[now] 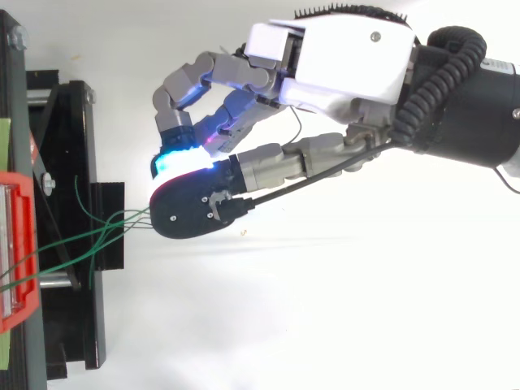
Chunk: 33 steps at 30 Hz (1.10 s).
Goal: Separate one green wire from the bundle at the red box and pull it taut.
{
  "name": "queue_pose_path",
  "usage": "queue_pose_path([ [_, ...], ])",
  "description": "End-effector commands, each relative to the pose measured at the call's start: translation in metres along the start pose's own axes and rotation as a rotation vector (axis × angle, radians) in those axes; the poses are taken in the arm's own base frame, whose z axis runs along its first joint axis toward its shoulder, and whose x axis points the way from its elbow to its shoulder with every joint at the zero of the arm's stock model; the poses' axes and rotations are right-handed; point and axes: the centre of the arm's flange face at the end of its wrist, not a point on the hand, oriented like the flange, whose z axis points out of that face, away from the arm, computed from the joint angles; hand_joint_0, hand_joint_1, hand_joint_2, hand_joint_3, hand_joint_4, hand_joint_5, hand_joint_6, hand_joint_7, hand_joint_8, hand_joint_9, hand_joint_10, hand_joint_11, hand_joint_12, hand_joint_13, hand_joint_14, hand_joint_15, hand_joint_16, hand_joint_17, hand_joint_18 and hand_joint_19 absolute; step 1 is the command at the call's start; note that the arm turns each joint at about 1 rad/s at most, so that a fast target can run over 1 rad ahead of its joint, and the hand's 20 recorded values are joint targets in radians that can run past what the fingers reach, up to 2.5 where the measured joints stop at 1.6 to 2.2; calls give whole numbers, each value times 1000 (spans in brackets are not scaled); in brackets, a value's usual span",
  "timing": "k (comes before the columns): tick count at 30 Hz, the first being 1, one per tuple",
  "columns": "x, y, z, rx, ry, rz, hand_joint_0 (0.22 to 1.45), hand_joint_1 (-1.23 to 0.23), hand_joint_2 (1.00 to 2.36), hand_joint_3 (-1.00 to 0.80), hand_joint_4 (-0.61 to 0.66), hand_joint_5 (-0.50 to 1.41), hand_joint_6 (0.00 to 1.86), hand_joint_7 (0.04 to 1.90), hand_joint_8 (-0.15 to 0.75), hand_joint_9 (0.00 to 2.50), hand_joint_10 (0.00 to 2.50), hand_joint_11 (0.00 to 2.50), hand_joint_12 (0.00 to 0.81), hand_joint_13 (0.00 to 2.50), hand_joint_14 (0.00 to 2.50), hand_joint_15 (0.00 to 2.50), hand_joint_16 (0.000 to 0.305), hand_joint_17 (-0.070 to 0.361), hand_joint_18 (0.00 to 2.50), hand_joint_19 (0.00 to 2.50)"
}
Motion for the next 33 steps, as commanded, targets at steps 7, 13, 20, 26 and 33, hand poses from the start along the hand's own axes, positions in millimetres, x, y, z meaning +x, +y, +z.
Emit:
queue_pose_path([
  [7, 0, -5, 0, 3, -1, -7, 597, -754, 1023, -39, -24, -161, 878, 1219, 291, 994, 17, 833, 351, 705, 13, 375, 53, 118, 635, 368],
  [13, 1, -6, 1, -13, -2, -1, 599, -758, 1023, -31, -24, -160, 879, 1225, 291, 999, 20, 836, 354, 702, 13, 372, 53, 119, 636, 366],
  [20, 4, -27, 4, -46, -6, 14, 600, -759, 1024, -21, -23, -157, 880, 1222, 292, 1005, 22, 826, 355, 699, 13, 373, 53, 119, 636, 358],
  [26, 11, -45, 5, -85, -2, 28, 601, -762, 1023, -6, -23, -154, 879, 1245, 299, 1014, 19, 822, 359, 700, 13, 364, 54, 121, 642, 353],
  [33, 22, -34, 15, -233, -3, 78, 605, -762, 1023, 0, -20, -152, 881, 1247, 305, 1033, 19, 828, 359, 703, 13, 364, 54, 121, 651, 347],
])
